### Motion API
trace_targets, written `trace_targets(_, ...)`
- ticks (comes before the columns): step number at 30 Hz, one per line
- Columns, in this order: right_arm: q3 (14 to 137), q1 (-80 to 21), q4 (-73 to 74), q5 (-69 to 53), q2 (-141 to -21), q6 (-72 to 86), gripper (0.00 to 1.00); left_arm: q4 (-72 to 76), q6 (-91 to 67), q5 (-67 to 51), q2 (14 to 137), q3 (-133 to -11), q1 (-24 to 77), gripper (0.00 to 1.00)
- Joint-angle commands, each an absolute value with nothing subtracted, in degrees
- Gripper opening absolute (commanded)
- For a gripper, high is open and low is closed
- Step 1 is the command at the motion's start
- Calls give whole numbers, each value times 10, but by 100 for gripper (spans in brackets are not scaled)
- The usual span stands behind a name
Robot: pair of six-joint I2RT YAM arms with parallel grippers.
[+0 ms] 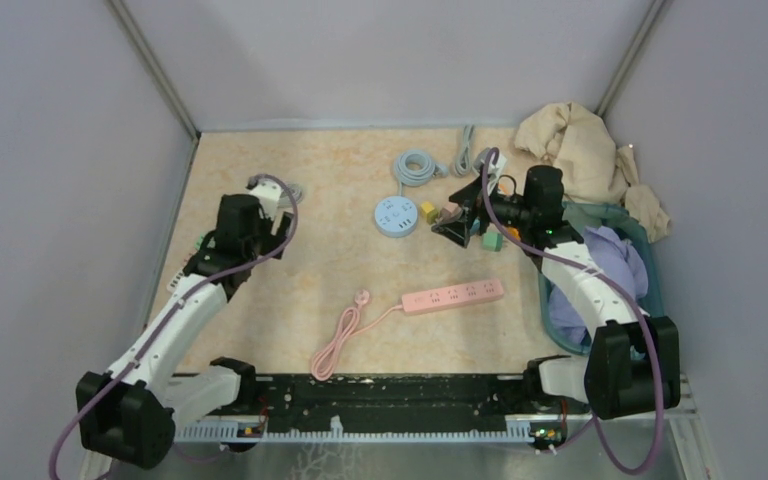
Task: Pull the plug off the socket
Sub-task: Move the socket to the center of the board.
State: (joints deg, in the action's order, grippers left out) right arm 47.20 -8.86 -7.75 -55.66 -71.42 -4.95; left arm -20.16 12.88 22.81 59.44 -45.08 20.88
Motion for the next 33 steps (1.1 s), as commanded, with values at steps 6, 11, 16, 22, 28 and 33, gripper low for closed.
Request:
trace_targets(6, 475, -86, -112, -567, -697, -62, 99, -52, 172, 148, 600, -411, -4, 100)
trace_targets(11, 472, -86, -115, -567, -700, -62, 99, 25, 140, 149, 617, -369, -78, 100)
trace_targets(16, 469, -86, -117, -568, -702, -62, 98, 70, 103, 131, 653, -354, -117, 100)
trace_targets(22, 466, -86, -120, -571, -706, -62, 98, 71, 42, 67, 712, -376, -170, 100)
trace_targets(28, 463, -86, -120, -573, -707, -68, 98, 51, 7, 27, 749, -399, -195, 100)
trace_targets(33, 463, -86, -120, -578, -711, -68, 98, 24, -54, -22, 783, -415, -244, 100)
